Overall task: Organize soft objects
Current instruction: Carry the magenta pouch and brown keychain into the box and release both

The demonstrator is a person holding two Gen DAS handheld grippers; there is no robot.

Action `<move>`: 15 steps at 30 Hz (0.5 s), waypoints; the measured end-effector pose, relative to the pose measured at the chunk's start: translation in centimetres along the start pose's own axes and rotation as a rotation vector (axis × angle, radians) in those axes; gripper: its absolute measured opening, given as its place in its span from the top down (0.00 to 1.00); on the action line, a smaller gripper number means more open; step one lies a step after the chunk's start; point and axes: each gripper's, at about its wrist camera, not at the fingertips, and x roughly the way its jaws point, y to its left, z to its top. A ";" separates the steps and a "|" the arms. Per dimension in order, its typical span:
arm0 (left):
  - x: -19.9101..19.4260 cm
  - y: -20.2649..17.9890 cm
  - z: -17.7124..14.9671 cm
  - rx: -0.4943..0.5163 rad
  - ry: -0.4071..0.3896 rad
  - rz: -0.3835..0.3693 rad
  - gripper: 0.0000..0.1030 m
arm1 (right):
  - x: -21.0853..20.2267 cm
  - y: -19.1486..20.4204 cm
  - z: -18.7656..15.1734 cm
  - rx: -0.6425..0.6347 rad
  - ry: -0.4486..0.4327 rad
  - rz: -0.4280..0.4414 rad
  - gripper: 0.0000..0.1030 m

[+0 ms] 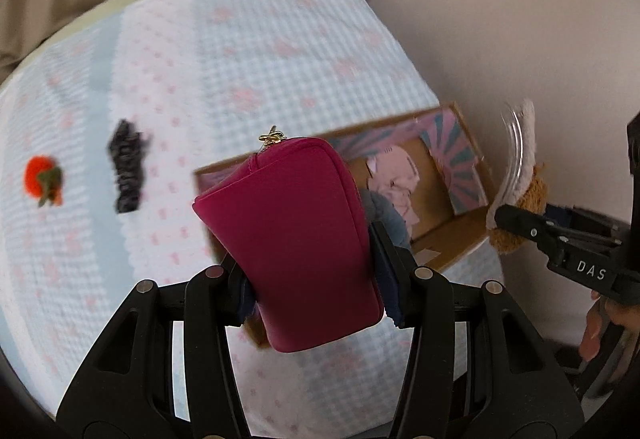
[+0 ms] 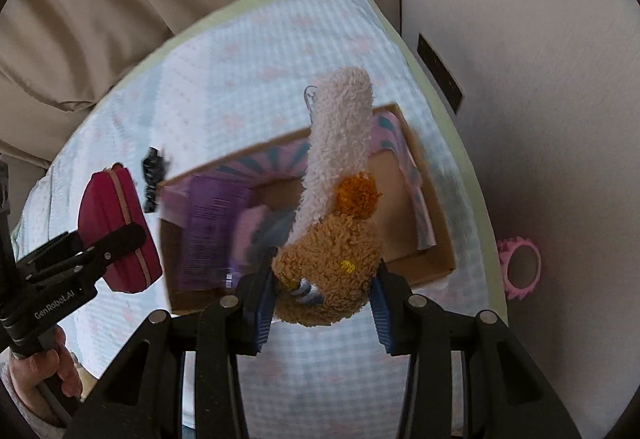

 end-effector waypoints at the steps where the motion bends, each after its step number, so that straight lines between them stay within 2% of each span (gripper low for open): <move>1: 0.8 -0.3 0.1 0.016 0.017 0.006 0.56 | 0.5 -0.3 0.2 0.000 0.011 0.001 0.63; 5: 4.3 -1.1 0.7 0.074 0.092 0.024 0.56 | 2.9 -1.7 0.7 -0.007 0.064 0.000 0.63; 11: 6.9 -2.8 1.8 0.219 0.152 0.041 0.56 | 5.4 -2.3 1.2 -0.015 0.132 0.022 0.61; 12: 7.2 -3.0 2.0 0.232 0.162 0.034 0.52 | 5.7 -2.4 1.2 -0.016 0.143 0.020 0.60; 14: 7.5 -3.2 2.1 0.261 0.176 0.046 0.35 | 6.3 -2.6 1.5 -0.017 0.155 0.009 0.54; 15: 7.6 -3.2 2.1 0.275 0.178 0.069 0.04 | 6.4 -2.7 1.5 -0.009 0.147 0.008 0.48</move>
